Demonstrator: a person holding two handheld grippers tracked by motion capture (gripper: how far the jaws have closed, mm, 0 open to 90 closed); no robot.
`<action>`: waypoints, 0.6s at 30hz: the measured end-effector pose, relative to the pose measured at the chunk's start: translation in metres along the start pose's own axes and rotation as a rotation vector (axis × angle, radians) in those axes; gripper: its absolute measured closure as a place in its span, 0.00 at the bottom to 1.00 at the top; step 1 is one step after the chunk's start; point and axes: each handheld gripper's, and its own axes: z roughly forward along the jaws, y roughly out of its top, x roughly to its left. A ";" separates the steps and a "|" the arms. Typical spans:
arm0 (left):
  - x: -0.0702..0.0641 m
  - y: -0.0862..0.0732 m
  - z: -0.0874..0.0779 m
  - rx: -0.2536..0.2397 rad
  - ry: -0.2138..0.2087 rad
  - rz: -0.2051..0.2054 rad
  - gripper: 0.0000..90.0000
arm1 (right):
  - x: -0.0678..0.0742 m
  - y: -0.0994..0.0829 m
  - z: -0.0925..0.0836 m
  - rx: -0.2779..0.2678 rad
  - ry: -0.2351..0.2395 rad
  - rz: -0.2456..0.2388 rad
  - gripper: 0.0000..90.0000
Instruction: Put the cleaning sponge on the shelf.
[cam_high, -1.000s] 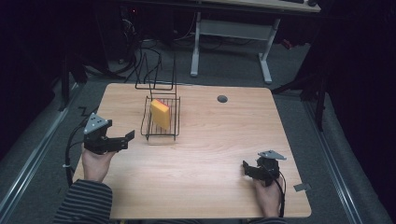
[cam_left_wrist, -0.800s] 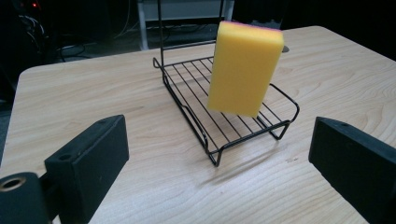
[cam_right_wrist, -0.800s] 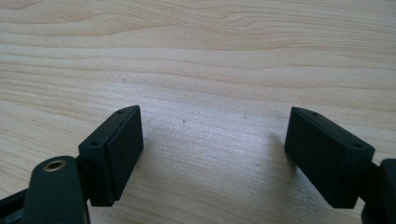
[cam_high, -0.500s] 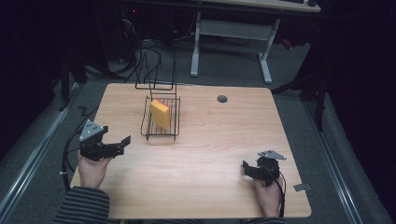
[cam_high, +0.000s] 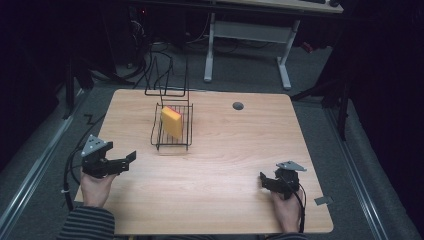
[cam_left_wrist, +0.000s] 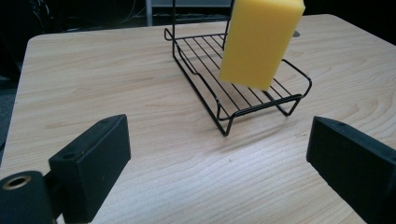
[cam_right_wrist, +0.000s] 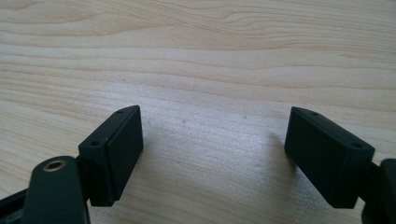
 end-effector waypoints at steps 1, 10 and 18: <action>0.000 -0.001 0.000 0.003 0.000 0.000 0.08 | 0.000 0.000 0.000 0.000 0.000 0.002 0.22; 0.001 -0.009 0.005 0.032 -0.016 -0.004 0.09 | 0.000 0.000 0.000 0.000 0.000 0.000 0.22; 0.003 -0.015 0.007 0.043 -0.027 -0.023 0.10 | 0.000 0.000 0.000 0.000 0.000 0.000 0.22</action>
